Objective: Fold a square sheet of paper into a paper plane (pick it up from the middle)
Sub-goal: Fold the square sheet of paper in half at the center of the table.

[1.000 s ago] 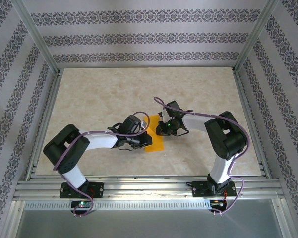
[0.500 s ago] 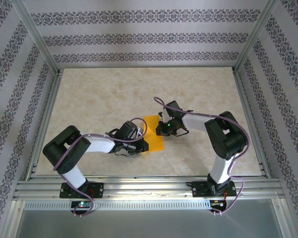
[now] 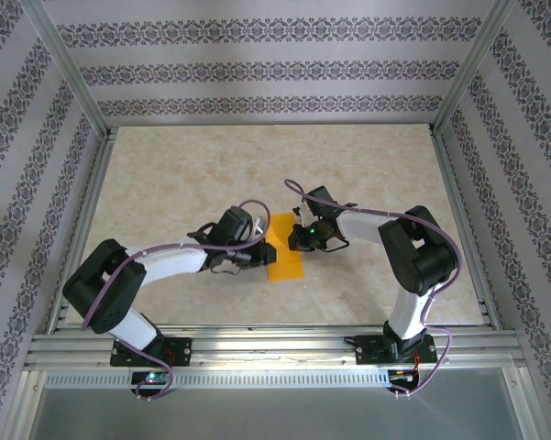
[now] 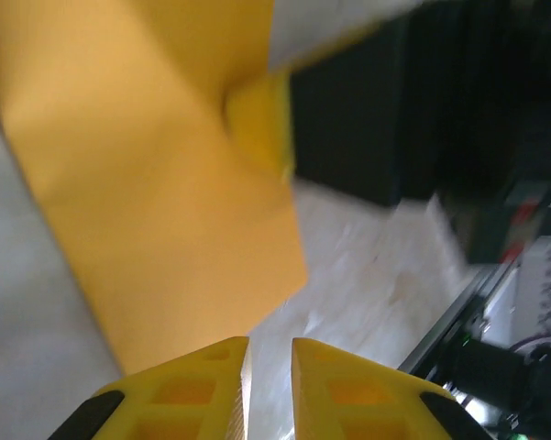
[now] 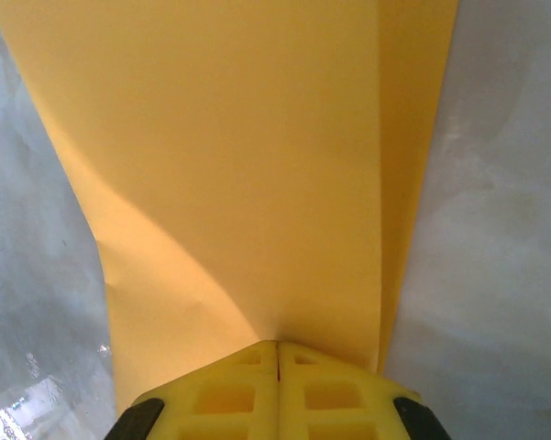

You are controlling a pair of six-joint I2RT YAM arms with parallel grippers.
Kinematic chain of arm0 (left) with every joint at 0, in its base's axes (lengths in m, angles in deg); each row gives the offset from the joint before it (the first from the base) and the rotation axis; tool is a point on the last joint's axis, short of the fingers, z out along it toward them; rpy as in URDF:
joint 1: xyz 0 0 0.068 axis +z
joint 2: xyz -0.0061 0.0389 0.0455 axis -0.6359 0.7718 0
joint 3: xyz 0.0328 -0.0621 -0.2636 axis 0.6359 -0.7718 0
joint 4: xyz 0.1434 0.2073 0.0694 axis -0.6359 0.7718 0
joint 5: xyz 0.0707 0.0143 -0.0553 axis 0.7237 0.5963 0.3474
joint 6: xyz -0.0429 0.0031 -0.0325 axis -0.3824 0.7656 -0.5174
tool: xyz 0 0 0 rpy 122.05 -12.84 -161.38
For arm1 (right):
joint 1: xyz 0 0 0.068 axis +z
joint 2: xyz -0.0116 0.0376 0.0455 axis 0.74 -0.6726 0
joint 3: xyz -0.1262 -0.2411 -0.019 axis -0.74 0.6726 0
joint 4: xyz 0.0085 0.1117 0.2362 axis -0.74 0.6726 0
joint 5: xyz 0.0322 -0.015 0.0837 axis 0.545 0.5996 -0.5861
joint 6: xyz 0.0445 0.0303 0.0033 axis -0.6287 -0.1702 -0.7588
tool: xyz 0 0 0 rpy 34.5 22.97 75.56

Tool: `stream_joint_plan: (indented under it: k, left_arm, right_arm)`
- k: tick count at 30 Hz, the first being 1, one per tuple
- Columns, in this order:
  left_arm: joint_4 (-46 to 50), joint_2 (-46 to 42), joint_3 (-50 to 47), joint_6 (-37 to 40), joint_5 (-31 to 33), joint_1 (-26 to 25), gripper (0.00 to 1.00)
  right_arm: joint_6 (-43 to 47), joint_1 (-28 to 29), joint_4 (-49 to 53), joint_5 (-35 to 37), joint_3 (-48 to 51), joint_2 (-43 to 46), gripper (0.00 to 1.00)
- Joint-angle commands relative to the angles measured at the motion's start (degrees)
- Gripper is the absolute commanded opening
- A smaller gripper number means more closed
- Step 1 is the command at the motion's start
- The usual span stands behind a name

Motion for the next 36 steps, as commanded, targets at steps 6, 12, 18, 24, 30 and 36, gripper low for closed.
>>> stream_joint_plan:
  k: [6, 12, 18, 24, 30, 36]
  left_arm:
    - [-3.94, 13.55, 9.39, 1.9, -6.52, 6.35, 0.18]
    - [-4.57, 17.19, 9.47, 3.0, -6.83, 7.7, 0.18]
    - [-3.78, 18.99, 5.24, 4.41, -3.66, 8.76, 0.18]
    - [-3.07, 19.77, 3.61, 5.32, -3.56, 8.76, 0.17]
    - [-1.79, 12.75, 5.67, 4.58, -4.59, 8.76, 0.19]
    - [-2.45, 14.72, 10.94, 5.07, -6.25, 9.35, 0.18]
  right_arm:
    - [1.07, -1.25, 9.34, 6.67, 2.02, -3.61, 0.0]
    - [0.93, -1.12, 9.21, 6.7, 2.08, -3.83, 0.0]
    - [0.91, -1.12, 9.23, 6.77, 2.62, -3.79, 0.0]
    - [1.63, -1.12, 9.76, 6.83, 1.92, -4.28, 0.0]
    - [3.23, -1.36, 11.16, 6.86, 0.58, -4.66, 0.0]
    - [3.53, -1.4, 11.49, 6.05, -0.06, -4.85, 0.0]
